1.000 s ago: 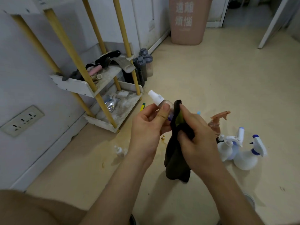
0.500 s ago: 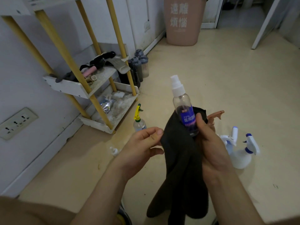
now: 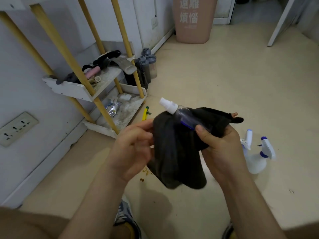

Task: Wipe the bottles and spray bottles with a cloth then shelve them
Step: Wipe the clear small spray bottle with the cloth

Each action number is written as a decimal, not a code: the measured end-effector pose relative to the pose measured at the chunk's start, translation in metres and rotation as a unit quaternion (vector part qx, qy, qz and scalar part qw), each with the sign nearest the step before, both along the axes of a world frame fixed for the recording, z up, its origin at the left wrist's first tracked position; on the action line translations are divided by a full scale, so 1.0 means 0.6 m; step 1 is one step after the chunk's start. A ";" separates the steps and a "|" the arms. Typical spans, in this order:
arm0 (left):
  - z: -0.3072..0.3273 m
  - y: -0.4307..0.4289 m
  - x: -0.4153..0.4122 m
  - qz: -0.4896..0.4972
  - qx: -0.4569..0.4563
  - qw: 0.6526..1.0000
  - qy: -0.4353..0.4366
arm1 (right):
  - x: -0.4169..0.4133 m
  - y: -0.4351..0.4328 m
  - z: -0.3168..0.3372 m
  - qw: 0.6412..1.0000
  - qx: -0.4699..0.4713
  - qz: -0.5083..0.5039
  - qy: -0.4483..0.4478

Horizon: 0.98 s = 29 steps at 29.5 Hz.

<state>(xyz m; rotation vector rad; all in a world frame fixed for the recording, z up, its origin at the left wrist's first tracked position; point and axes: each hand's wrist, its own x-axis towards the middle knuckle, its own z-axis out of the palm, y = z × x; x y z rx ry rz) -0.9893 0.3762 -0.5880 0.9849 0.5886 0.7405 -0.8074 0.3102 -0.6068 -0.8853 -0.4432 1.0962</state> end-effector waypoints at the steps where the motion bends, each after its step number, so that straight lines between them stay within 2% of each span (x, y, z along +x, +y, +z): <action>1: 0.000 -0.006 0.009 0.007 -0.012 0.999 -0.036 | -0.005 0.001 -0.003 0.999 -0.009 -0.015 -0.039; 4: -0.003 -0.019 0.032 0.084 -0.027 0.992 -0.094 | -0.020 0.002 -0.005 0.988 -0.021 -0.046 -0.146; 7: 0.011 -0.023 0.044 0.163 -0.027 0.982 -0.090 | -0.039 -0.003 0.005 0.983 -0.001 -0.020 -0.183; 11: 0.013 -0.010 0.037 0.248 0.054 0.967 0.027 | -0.056 -0.007 0.006 0.985 -0.029 0.092 -0.140; 13: 0.008 -0.011 0.035 0.248 0.058 0.965 0.067 | -0.061 -0.007 0.008 0.986 -0.049 0.146 -0.067; 16: 0.001 -0.019 0.036 0.208 -0.001 0.978 0.036 | -0.059 -0.010 0.015 0.975 -0.047 0.208 0.067; 19: -0.006 -0.026 0.036 0.197 -0.038 0.979 0.019 | -0.066 -0.009 0.019 0.974 -0.051 0.210 0.075; 22: -0.009 -0.032 0.039 0.208 -0.034 0.977 -0.005 | -0.083 0.003 0.010 0.989 -0.078 0.127 0.007; 24: -0.005 -0.037 0.042 0.196 -0.033 0.980 -0.020 | -0.092 0.008 0.000 0.988 -0.102 0.038 -0.113; 25: -0.002 -0.038 0.043 0.197 -0.024 0.980 -0.013 | -0.099 0.008 -0.005 0.970 -0.102 -0.007 -0.220; 27: -0.001 -0.039 0.046 0.207 0.045 0.975 0.058 | -0.119 0.000 -0.012 0.908 -0.079 -0.042 -0.409; 28: -0.002 -0.038 0.047 0.210 0.100 0.967 0.100 | -0.132 -0.004 -0.009 0.892 -0.066 -0.028 -0.446; 29: -0.001 -0.037 0.049 0.213 0.151 0.957 0.124 | -0.147 -0.008 -0.001 0.900 -0.052 0.010 -0.433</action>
